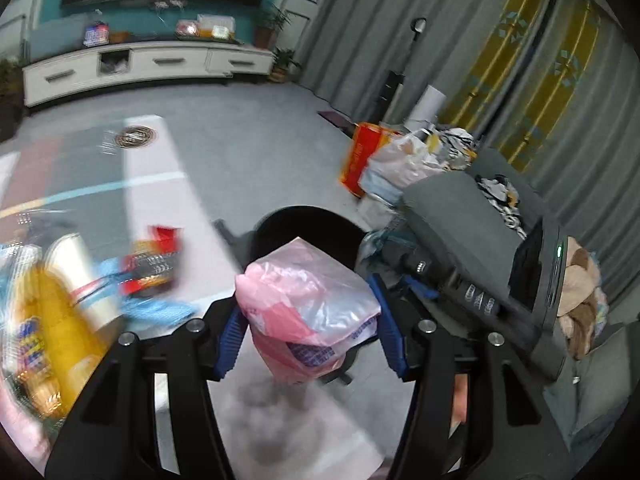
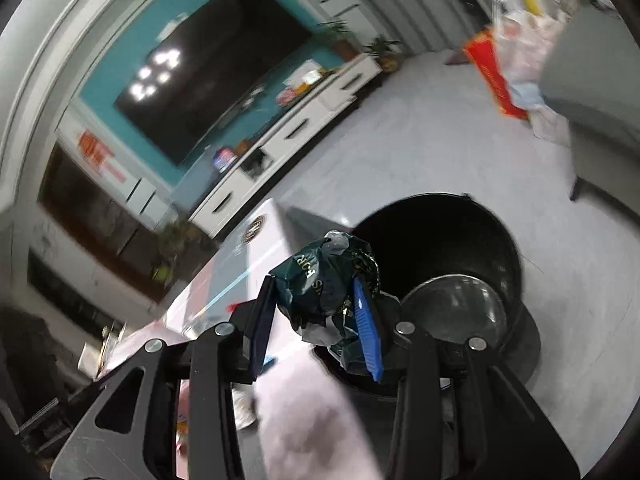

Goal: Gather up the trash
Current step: 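Carry both bags to the black bin and open both tools to drop them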

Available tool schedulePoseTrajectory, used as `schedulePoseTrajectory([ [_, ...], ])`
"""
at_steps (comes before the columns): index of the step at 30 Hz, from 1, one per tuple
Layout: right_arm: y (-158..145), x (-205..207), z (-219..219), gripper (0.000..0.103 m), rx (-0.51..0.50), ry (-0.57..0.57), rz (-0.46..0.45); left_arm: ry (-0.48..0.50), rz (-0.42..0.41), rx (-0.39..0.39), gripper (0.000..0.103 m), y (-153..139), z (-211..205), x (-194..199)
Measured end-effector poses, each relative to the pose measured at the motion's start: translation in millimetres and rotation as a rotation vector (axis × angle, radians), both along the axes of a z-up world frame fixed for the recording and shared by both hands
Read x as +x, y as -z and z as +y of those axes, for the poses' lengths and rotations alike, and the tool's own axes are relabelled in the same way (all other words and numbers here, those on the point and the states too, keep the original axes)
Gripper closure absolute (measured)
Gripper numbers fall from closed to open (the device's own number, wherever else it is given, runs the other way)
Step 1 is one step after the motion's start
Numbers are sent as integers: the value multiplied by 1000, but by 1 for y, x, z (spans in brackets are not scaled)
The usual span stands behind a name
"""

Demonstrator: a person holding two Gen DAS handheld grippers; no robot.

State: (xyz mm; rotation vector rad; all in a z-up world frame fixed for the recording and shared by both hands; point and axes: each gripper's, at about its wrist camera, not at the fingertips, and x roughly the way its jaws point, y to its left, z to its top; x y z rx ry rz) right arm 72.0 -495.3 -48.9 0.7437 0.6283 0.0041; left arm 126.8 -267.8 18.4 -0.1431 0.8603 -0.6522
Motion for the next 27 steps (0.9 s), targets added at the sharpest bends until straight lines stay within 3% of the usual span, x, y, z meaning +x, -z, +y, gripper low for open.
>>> schedulePoseTrajectory([
  [7,32,6,-38,60,155,97,78,61,61,49,39,50,-64,47],
  [9,37,7,-42,54,191,109,89,54,68,59,28,58,-71,54],
  [13,39,2,-46,43,216,142,94,41,80,50,17,69,-68,60],
  [17,36,-2,-45,41,212,145,84,29,58,28,17,62,-56,52],
  [27,10,8,3,37,114,-5,44,44,-161,-12,11,1,2,-35],
])
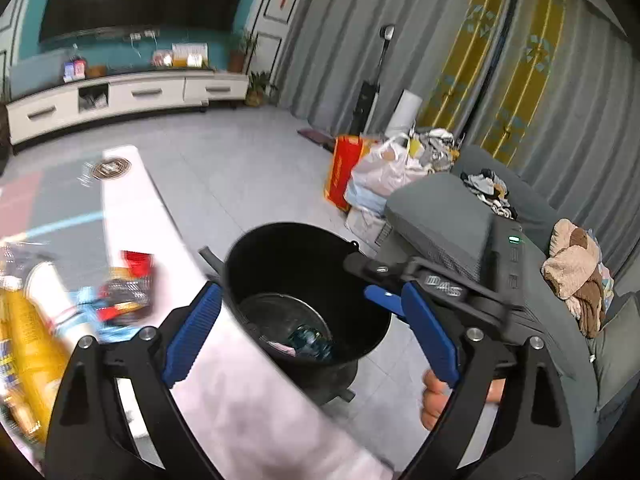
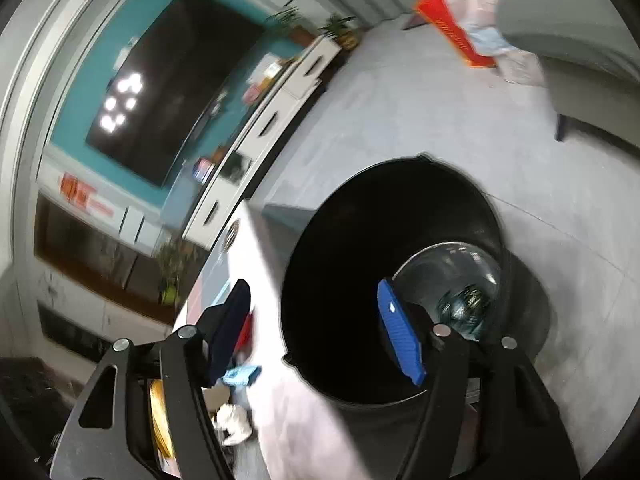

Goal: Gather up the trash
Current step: 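Carry both bags to the black bin and open both tools to drop them, then grasp the pink wrapper with left tool while right tool grasps white tissue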

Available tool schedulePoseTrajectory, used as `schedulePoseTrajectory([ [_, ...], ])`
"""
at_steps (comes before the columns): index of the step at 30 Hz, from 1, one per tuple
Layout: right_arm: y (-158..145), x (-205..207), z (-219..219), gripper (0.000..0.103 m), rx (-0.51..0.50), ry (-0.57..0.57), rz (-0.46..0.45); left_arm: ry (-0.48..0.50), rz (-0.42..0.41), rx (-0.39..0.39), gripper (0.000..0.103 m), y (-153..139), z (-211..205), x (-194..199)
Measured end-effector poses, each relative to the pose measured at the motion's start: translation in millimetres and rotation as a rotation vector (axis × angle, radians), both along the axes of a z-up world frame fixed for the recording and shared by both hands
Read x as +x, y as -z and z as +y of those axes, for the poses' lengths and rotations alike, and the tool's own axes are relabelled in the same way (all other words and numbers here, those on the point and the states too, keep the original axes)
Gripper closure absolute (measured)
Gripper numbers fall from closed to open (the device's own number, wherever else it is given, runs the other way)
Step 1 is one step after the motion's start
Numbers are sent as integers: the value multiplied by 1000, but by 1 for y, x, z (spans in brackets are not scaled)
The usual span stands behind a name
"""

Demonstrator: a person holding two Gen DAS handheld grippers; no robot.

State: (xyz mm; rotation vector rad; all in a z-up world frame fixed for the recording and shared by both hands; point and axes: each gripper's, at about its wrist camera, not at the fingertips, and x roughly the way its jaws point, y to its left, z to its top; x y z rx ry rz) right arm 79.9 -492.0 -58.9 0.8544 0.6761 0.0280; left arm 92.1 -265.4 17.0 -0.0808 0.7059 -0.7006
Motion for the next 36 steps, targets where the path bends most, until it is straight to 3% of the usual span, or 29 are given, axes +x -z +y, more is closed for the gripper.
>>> schedulePoseTrajectory([
  [5,-9,3,42,36,-42,-129,-24,-115,-75,2,7,-21,70,-33],
  [11,-24,-4,102,30,-133,-329,-86,-465,-105,55,5,-13,192,-49],
  [14,-29,-9,133,30,-182,-439,-121,-631,-18,32,5,12,257,-51],
  [16,-29,-12,153,30,-225,-520,-136,-715,111,15,5,33,293,-42],
  [19,-26,-21,191,30,-320,-664,-152,-702,227,-43,5,53,313,-36],
  [23,-13,-18,201,30,-463,-619,-82,-721,274,4,5,66,318,-32],
  [26,3,-2,192,30,-457,-549,14,-724,315,-39,5,71,318,-29],
  [35,11,8,198,30,-402,-514,49,-734,343,-30,6,89,310,-22],
  [36,12,9,199,30,-398,-512,55,-737,349,-28,10,91,309,-23],
])
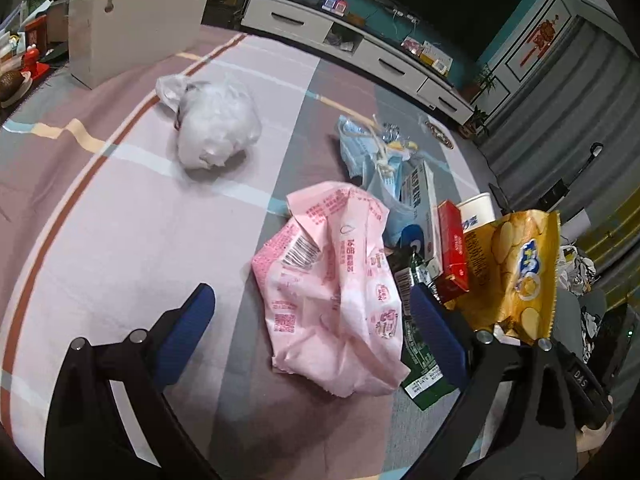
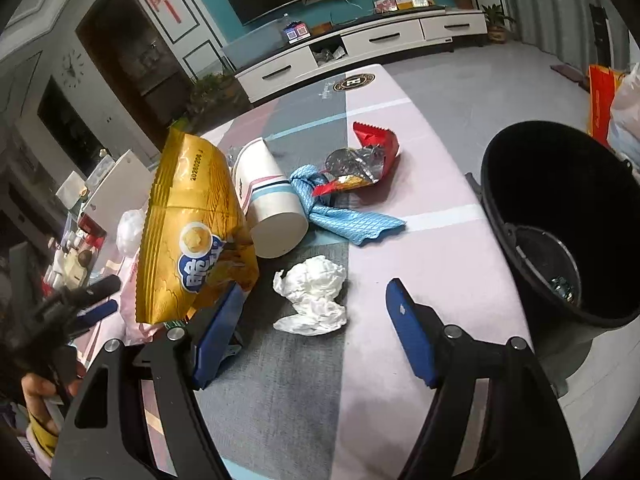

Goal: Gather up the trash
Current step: 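Grasp the pink wrapper with left tool while right tool grasps white tissue, then carry wrapper and tissue over the black bin and open both tools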

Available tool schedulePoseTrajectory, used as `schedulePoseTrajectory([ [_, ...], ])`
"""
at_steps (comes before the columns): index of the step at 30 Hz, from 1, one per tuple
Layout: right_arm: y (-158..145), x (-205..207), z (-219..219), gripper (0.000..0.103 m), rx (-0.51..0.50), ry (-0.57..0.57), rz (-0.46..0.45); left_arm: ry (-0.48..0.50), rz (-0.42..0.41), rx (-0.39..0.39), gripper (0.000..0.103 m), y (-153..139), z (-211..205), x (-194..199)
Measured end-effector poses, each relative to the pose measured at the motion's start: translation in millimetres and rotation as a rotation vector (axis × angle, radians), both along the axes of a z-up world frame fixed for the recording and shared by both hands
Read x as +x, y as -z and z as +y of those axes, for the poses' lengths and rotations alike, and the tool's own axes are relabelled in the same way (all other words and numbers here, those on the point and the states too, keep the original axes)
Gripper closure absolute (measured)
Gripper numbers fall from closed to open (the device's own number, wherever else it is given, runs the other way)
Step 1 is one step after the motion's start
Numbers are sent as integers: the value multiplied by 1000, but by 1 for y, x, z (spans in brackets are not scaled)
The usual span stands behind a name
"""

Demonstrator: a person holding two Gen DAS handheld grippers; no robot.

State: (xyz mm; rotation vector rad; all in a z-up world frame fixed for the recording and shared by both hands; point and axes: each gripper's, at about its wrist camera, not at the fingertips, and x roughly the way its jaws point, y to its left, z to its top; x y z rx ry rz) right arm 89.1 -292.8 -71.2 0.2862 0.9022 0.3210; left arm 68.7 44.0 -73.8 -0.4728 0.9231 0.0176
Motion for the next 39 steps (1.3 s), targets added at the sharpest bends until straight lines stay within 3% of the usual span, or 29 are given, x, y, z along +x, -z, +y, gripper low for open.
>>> schedulePoseTrajectory([
  [4,4,5,1,30,11,14,15,-19,33,12,29,8,-3,4],
  [6,6,7,-1,31,26,19,27,-23,44,-7,46,11,-2,4],
  [9,11,11,-4,32,41,34,45,-24,43,-22,60,13,-1,4],
  [13,14,13,-8,38,67,49,61,-13,27,14,69,8,-3,2],
  [14,14,13,-8,39,68,48,62,-8,21,20,78,5,-3,1],
  [26,21,15,16,50,-42,1,59,17,-170,-37,81,-41,10,-26],
  [30,25,18,25,60,-86,-14,62,33,-165,-55,81,-39,8,-25],
  [35,21,14,24,83,-110,-4,25,47,-201,-45,81,-45,4,-26],
  [39,6,3,7,85,-95,46,-30,84,-248,-39,81,-56,-8,-29],
])
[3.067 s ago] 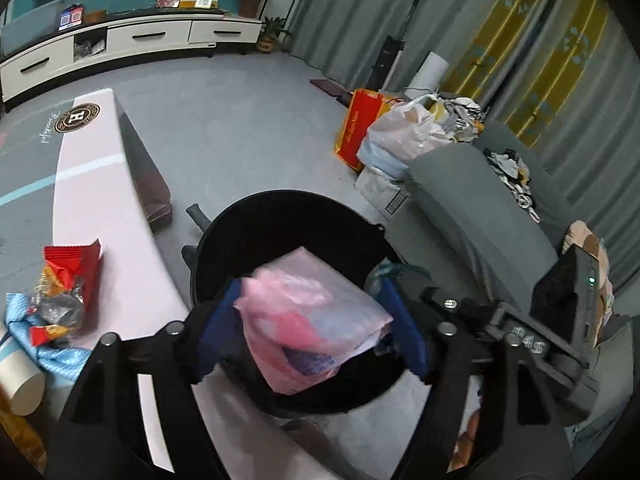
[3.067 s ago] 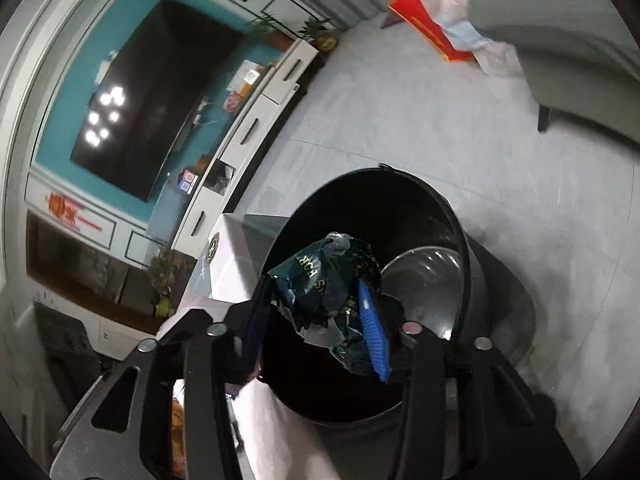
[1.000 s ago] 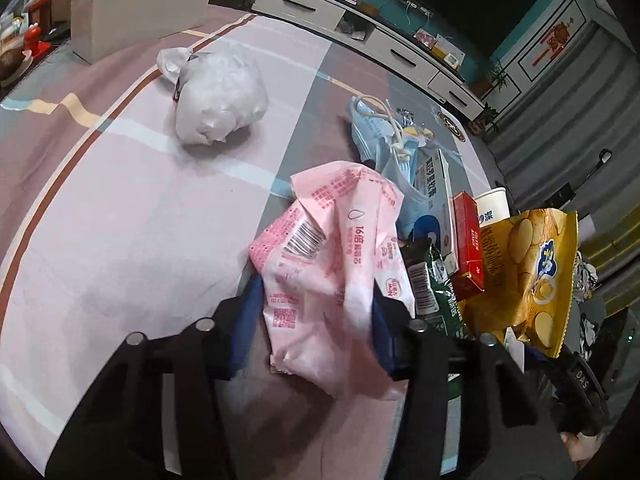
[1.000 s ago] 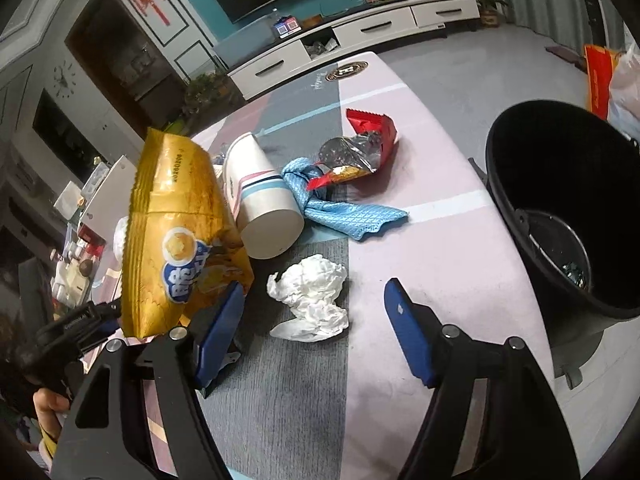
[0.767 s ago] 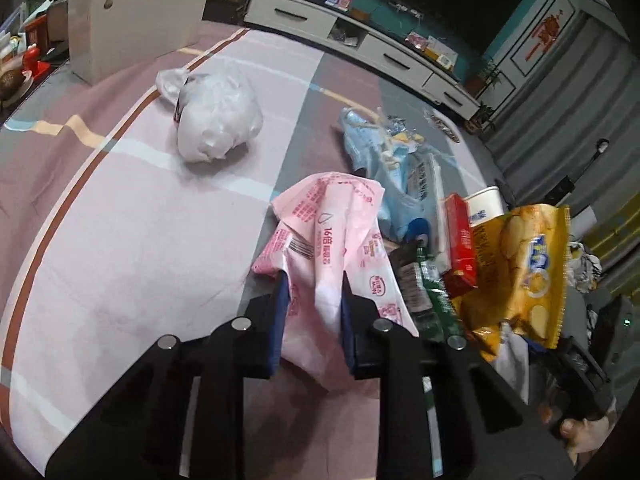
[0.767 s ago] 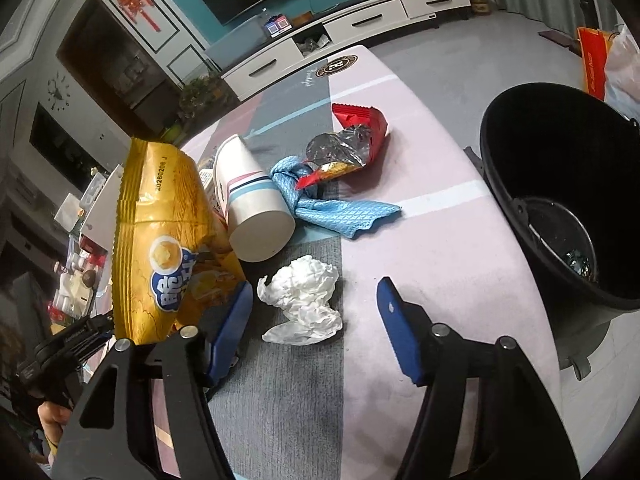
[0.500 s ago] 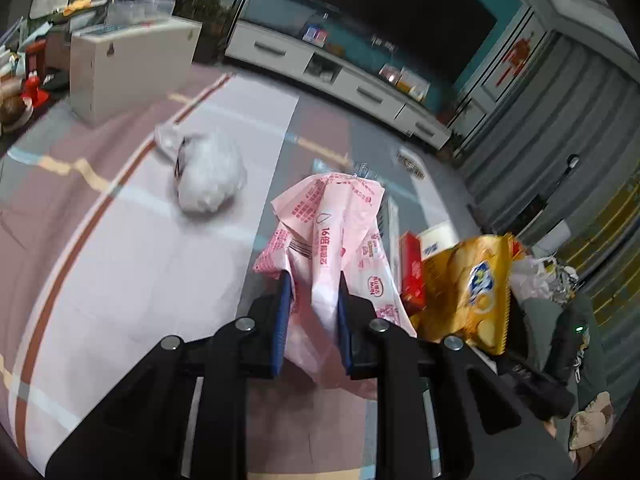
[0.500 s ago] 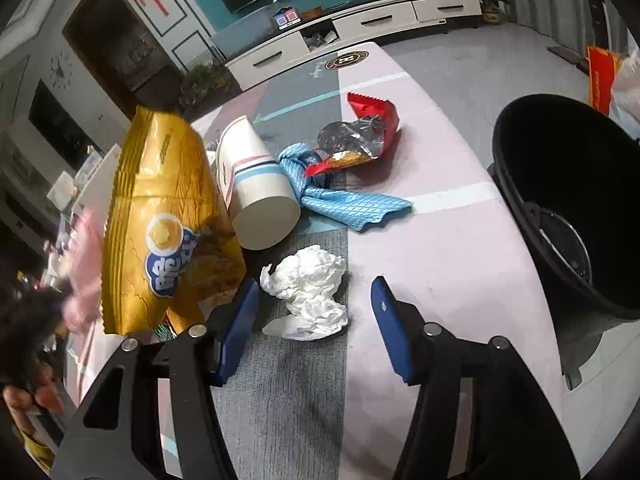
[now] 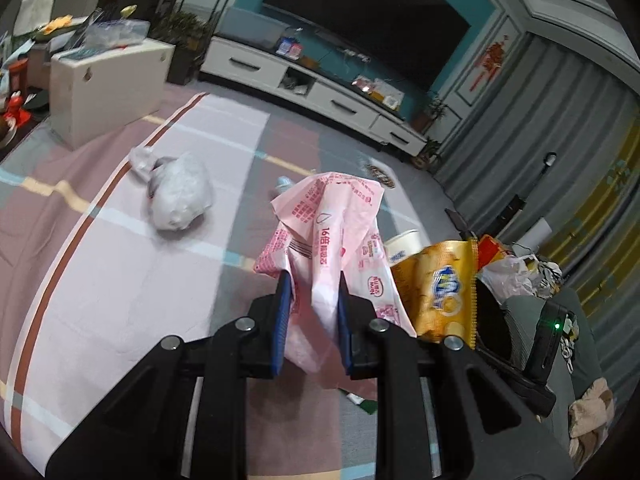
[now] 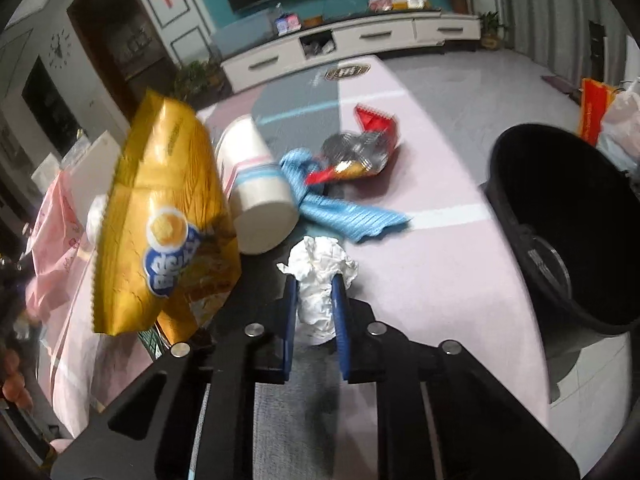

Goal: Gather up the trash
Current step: 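Carry wrapper and tissue over the black bin and open both tools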

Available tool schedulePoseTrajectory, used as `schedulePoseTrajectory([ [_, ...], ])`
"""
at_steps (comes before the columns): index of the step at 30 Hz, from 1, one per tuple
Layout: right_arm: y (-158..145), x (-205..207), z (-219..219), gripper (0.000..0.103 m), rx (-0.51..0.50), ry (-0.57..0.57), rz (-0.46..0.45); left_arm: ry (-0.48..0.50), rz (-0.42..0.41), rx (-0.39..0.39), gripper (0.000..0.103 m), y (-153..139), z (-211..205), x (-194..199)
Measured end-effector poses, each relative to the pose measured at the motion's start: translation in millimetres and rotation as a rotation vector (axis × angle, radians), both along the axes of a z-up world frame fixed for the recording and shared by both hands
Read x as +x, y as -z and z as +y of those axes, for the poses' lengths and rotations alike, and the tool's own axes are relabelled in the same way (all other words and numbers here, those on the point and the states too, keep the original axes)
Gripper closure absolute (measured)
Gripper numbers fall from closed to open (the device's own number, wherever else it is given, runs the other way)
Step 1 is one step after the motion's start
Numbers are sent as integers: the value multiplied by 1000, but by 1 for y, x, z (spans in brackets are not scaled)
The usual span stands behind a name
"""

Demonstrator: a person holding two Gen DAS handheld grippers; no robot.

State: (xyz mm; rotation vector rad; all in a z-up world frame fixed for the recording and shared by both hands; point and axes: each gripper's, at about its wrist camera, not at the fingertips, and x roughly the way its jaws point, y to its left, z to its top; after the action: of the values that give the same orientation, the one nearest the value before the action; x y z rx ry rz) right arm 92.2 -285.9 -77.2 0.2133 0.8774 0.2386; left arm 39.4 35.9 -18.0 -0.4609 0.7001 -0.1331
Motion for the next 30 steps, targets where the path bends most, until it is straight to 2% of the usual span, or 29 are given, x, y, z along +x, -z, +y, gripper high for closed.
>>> schedulePoseTrajectory([
  [8,-29,-18,-67,85,81,130,-93,174,-161,40,81,-50,-73,-8],
  [15,-41,-29,-128,85,173,244,-127,328,-188,85,81,-71,-157,13],
  [24,-32,-35,-196,85,285,403,-100,511,-114,148,80,-41,-276,66],
  [30,-20,-33,-222,84,333,492,-61,566,-41,174,79,-7,-331,99],
])
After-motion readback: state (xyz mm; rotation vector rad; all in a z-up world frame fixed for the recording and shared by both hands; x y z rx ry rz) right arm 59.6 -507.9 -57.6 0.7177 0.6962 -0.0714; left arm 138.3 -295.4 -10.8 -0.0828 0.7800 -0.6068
